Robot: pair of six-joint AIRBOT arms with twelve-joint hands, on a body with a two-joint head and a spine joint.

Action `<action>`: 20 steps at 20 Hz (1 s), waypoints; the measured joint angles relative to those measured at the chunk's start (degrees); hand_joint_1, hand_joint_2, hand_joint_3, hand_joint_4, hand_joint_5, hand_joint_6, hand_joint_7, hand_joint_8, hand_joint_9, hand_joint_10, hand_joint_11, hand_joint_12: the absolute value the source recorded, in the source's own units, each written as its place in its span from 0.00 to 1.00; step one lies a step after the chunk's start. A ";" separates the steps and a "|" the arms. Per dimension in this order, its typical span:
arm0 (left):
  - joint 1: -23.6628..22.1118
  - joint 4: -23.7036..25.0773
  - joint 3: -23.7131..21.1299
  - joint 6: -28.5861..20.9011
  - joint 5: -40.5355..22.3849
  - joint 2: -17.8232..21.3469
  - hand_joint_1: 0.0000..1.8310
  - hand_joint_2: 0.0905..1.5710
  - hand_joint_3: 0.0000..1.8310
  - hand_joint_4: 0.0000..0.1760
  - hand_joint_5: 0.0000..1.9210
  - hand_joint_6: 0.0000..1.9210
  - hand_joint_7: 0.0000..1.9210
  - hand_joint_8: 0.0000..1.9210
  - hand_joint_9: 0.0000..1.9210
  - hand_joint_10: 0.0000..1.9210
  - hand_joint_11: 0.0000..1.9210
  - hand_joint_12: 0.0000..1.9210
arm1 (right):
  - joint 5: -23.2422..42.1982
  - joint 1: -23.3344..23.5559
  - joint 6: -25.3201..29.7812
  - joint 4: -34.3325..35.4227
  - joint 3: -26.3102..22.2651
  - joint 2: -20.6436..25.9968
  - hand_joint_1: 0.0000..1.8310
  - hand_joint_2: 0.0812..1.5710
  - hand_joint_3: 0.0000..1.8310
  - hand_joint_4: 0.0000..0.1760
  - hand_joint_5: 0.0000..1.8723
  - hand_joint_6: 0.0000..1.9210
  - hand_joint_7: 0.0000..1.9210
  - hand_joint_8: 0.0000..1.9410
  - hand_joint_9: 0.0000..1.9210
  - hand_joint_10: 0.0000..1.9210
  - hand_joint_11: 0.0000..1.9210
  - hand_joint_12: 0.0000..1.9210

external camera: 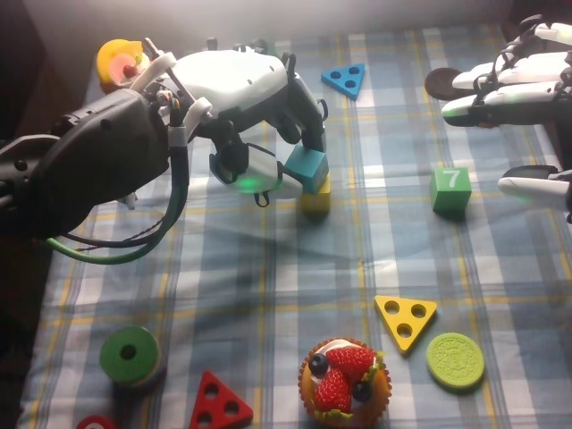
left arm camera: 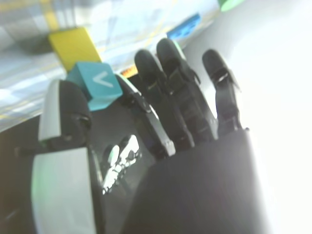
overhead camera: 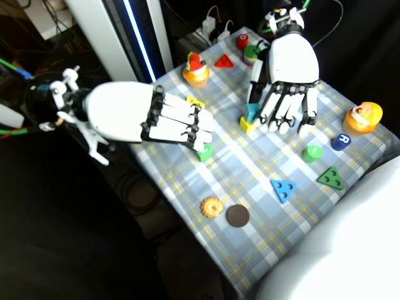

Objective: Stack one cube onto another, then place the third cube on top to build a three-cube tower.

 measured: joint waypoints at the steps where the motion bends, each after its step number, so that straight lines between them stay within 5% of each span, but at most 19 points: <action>1: 0.00 0.04 0.02 0.02 0.02 0.00 0.57 0.66 0.00 1.00 0.56 0.42 0.50 0.00 0.42 0.01 0.05 0.39 | 0.02 0.00 0.00 0.02 0.00 0.00 0.33 0.82 0.00 0.00 0.28 0.00 0.24 0.00 0.23 0.00 0.04 0.51; 17: -0.02 -0.04 0.24 0.04 0.17 -0.39 0.56 0.67 0.00 1.00 0.53 0.47 0.48 0.00 0.42 0.00 0.03 0.49 | 0.00 0.00 0.00 0.00 0.28 0.00 0.34 0.82 0.00 0.00 0.28 0.00 0.23 0.00 0.23 0.00 0.04 0.50; 18: -0.02 -0.07 0.24 0.04 0.17 -0.39 0.55 0.61 0.00 0.85 0.46 0.18 0.46 0.00 0.41 0.00 0.03 0.49 | 0.00 0.00 0.00 0.00 0.28 0.00 0.33 0.82 0.00 0.00 0.28 0.00 0.23 0.00 0.23 0.00 0.04 0.50; 20: -0.02 -0.04 0.24 0.07 0.28 -0.39 0.55 0.59 0.00 0.72 0.49 0.02 0.46 0.00 0.41 0.01 0.04 0.51 | 0.00 0.00 0.00 0.00 0.28 0.00 0.34 0.82 0.00 0.00 0.28 0.00 0.23 0.00 0.23 0.00 0.04 0.49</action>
